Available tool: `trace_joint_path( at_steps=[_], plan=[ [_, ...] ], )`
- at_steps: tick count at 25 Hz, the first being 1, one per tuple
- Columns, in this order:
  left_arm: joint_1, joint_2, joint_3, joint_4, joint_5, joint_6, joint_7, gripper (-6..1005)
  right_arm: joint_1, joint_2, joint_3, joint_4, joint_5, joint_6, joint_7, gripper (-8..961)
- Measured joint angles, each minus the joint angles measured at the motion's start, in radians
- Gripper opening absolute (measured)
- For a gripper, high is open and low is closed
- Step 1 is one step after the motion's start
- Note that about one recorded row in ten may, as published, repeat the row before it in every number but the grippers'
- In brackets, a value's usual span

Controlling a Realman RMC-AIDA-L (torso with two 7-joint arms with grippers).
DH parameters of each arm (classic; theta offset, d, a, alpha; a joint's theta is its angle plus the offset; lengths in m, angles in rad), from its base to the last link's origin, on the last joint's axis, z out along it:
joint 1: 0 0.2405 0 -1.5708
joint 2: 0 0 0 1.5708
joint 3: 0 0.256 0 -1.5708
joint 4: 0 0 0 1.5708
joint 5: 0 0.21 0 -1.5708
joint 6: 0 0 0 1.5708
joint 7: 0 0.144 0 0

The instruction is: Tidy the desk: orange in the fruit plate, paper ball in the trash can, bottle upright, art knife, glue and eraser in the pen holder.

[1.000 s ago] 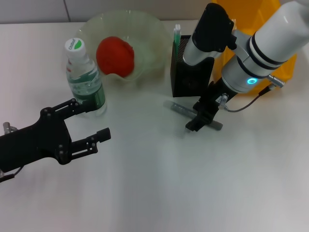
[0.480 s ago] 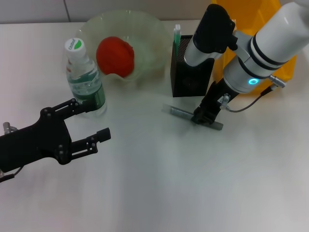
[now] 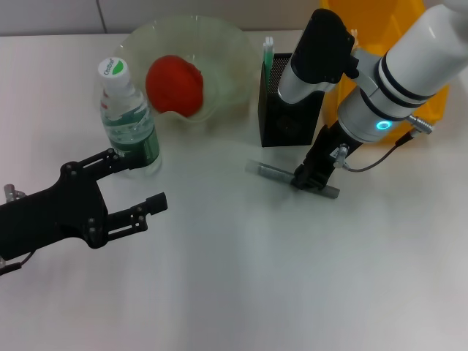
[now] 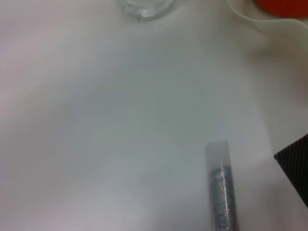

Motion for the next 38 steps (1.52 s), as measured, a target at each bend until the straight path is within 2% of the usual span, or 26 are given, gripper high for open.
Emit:
trace_joint_path(
  at_steps=[5,9,14,16,17,21,23,26,27,30,35,38],
  plan=[
    [0.0,0.0,0.0,-0.001,-0.001,0.0,0.0,768,-0.005,0.0,0.004,-0.013,0.004,-0.003,0.0,126],
    [0.001,0.001,0.0,-0.001,-0.001,0.003,0.0,768,-0.037,-0.003,0.01,-0.071,0.043,-0.016,-0.01,126],
    [0.002,0.004,-0.01,-0.002,-0.001,0.005,0.001,769,-0.134,-0.006,0.01,-0.212,0.137,-0.052,-0.064,123],
    [0.002,0.005,-0.011,-0.002,-0.001,0.006,0.001,769,-0.205,-0.007,0.011,-0.301,0.221,-0.068,-0.119,121],
    [0.002,0.005,-0.011,-0.002,-0.001,0.006,0.001,769,-0.205,-0.007,0.011,-0.301,0.221,-0.068,-0.119,121],
    [0.0,0.006,-0.011,-0.003,-0.001,0.007,0.0,769,-0.316,-0.008,0.044,-0.359,0.408,-0.073,-0.289,121],
    [0.0,0.006,-0.011,-0.003,-0.001,0.007,0.0,769,-0.335,-0.008,0.058,-0.358,0.45,-0.075,-0.332,120],
    [0.0,0.006,-0.012,-0.003,-0.001,0.008,0.0,769,-0.389,-0.008,0.142,-0.29,0.616,-0.087,-0.523,120],
    [0.0,0.005,-0.012,-0.003,-0.001,0.008,0.0,769,-0.389,-0.008,0.142,-0.29,0.616,-0.087,-0.523,120],
    [0.0,0.005,-0.012,-0.003,-0.001,0.008,0.0,769,-0.411,-0.009,0.211,-0.197,0.73,-0.113,-0.683,120],
    [0.001,0.004,-0.012,-0.003,-0.001,0.008,0.0,769,-0.431,-0.009,0.33,0.034,0.912,-0.182,-0.997,119],
    [0.001,0.003,-0.012,-0.003,-0.002,0.009,0.0,768,-0.437,-0.009,0.348,0.128,0.982,-0.203,-1.117,119]
  ],
)
